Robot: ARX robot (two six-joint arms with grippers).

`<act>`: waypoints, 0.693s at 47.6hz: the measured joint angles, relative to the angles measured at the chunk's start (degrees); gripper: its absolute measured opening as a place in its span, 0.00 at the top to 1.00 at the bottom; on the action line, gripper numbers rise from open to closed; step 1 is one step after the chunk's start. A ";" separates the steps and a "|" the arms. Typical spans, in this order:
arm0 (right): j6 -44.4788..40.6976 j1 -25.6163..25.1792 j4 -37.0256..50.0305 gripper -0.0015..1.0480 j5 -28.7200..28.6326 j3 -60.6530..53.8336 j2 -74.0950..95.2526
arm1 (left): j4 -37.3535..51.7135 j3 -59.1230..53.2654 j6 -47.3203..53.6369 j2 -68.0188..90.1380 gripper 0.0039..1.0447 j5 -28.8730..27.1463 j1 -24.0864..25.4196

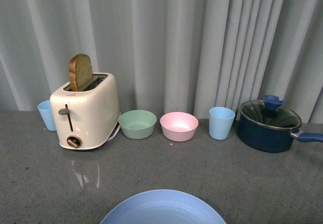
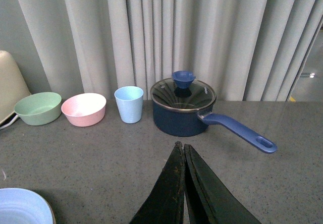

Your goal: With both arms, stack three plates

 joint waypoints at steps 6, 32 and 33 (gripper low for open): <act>0.00 -0.13 -6.56 0.97 -0.24 -1.29 -7.87 | 0.00 0.00 0.00 0.00 0.06 0.00 0.00; 0.00 -0.13 -26.95 0.97 -0.26 -1.90 -30.32 | 0.00 0.00 0.00 0.00 0.06 0.00 0.00; 0.00 -0.13 -27.45 0.97 -0.26 -1.90 -30.84 | 0.00 0.00 0.00 0.00 0.06 0.00 0.00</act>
